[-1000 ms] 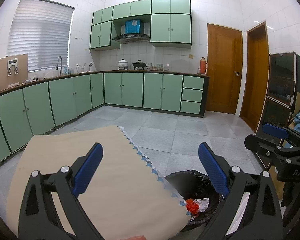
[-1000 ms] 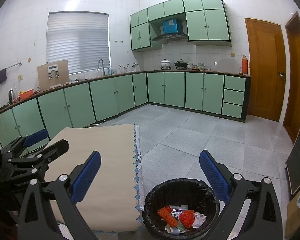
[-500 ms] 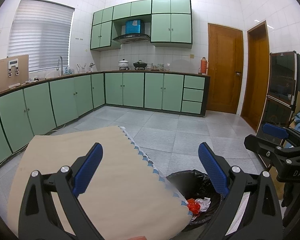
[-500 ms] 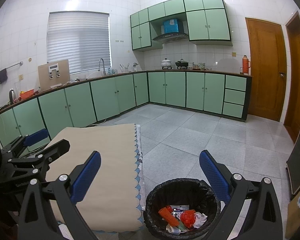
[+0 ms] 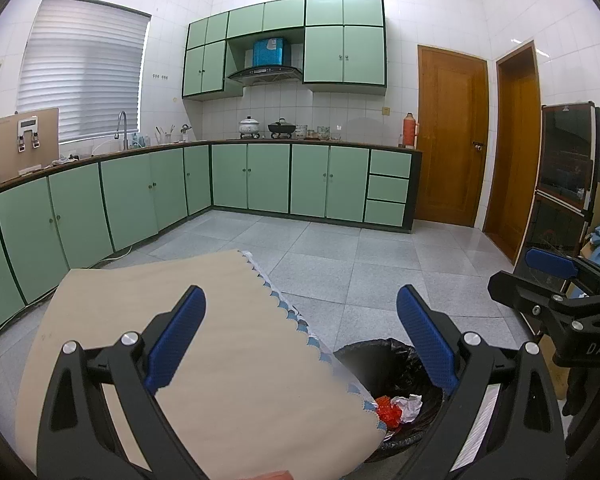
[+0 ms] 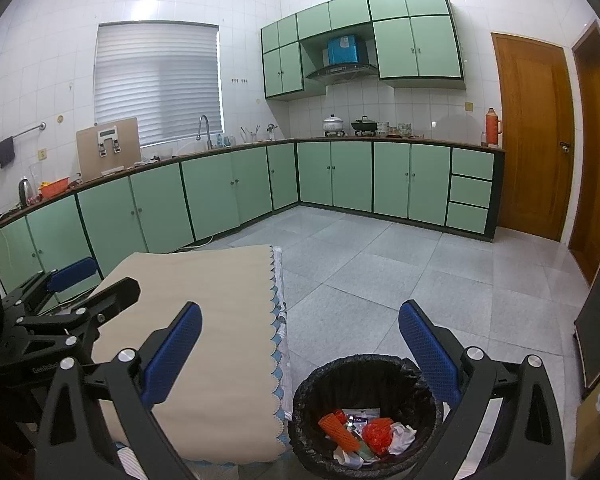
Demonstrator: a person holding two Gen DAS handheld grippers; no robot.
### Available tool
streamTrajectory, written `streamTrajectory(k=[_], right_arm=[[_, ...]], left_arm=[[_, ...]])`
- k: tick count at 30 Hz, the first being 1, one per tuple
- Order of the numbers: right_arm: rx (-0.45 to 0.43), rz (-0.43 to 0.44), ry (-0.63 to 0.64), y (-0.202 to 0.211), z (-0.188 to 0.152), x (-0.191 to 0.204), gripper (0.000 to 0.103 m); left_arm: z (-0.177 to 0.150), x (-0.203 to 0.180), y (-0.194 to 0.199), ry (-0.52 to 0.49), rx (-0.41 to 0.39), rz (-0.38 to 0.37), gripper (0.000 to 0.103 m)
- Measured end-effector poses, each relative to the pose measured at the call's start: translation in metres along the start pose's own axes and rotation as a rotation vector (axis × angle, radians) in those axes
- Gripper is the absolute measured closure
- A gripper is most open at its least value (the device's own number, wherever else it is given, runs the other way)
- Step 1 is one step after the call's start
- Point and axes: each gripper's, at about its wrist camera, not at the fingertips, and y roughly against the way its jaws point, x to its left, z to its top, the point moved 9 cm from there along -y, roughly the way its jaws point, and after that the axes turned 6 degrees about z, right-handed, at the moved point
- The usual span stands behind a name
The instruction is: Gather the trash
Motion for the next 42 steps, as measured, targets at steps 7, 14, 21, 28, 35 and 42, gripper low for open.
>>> streamTrajectory(k=[7, 14, 21, 28, 35, 42], right_arm=[[0.002, 0.001, 0.001, -0.001, -0.001, 0.001, 0.006], [0.002, 0.001, 0.0, 0.0, 0.0, 0.001, 0.006], [0.005, 0.002, 0.0, -0.002, -0.003, 0.005, 0.006], [0.009, 0.003, -0.001, -0.004, -0.006, 0.008, 0.006], [0.01, 0.003, -0.001, -0.004, -0.004, 0.007, 0.006], [0.02, 0.006, -0.007, -0.008, -0.013, 0.004, 0.006]], left_arm=[[0.0, 0.0, 0.0, 0.0, 0.001, 0.001, 0.01], [-0.001, -0.001, 0.002, -0.001, 0.002, 0.002, 0.01], [-0.001, -0.001, 0.002, -0.001, 0.003, 0.001, 0.01], [-0.003, 0.001, 0.001, -0.001, 0.007, 0.002, 0.01], [-0.007, 0.005, 0.0, 0.001, 0.015, 0.002, 0.01], [-0.008, 0.009, -0.003, 0.006, 0.024, 0.001, 0.01]])
